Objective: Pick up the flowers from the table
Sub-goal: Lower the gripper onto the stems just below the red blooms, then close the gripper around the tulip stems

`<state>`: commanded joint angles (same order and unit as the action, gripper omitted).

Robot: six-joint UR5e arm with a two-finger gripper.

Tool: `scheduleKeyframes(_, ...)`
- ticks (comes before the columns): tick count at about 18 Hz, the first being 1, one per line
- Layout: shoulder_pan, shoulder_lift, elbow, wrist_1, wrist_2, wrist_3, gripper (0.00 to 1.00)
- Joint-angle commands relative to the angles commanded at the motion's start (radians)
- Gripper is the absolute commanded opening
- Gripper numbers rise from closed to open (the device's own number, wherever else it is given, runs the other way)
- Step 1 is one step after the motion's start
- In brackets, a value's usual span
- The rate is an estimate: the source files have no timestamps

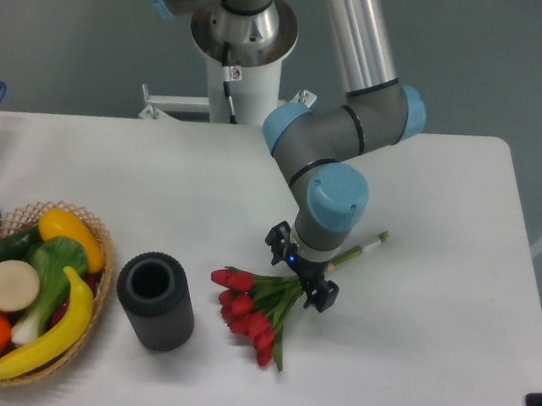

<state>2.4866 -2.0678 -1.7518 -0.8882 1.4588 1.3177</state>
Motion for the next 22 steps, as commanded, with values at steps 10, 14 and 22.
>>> scheduleKeyframes(10, -0.017, -0.008, 0.002, 0.008, 0.02, -0.029, 0.82)
scheduleKeyframes(14, -0.021, -0.012, 0.002, 0.009, 0.046, -0.035, 0.77)
scheduleKeyframes(22, -0.032, -0.009, 0.0, 0.012, 0.049, -0.041, 0.5)
